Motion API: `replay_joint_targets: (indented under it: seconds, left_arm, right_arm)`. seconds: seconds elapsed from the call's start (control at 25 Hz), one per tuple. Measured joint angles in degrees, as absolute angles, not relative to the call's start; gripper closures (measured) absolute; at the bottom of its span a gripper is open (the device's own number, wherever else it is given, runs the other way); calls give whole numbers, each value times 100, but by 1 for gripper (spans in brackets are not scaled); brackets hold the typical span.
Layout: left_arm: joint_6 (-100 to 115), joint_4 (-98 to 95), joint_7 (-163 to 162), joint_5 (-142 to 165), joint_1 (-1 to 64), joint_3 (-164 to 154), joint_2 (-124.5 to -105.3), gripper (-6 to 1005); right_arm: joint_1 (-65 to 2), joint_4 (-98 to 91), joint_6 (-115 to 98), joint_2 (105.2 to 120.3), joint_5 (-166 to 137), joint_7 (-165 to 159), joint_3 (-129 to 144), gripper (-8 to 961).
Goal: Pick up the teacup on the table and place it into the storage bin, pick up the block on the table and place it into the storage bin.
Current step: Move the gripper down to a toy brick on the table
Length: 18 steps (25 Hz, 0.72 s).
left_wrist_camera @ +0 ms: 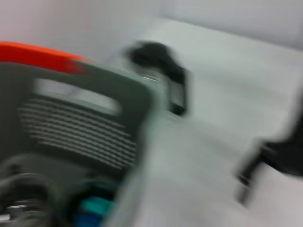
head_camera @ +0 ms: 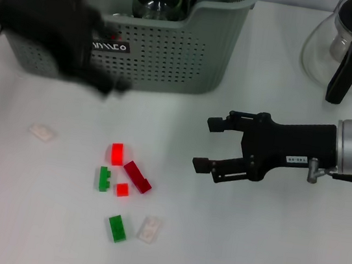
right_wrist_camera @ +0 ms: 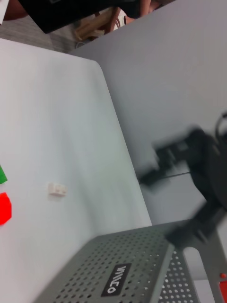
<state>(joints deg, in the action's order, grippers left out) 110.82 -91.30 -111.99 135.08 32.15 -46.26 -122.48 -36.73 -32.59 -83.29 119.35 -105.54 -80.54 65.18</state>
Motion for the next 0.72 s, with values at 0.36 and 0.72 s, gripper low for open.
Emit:
replay_joint_targets:
  seconds: [0.36,0.72]
  left_arm:
    - [11143,-9497,-11144,14297,2661,-5394,-12441,52]
    - [10096,-8754,-11372,15897,2662,-6370,-12437,59]
  right_arm:
    - [-3646,-3252,-8252,11955,-10555,-8098,6447,13]
    - [-3644,-3252,-8228,11941,-10556,-8101,6442,14]
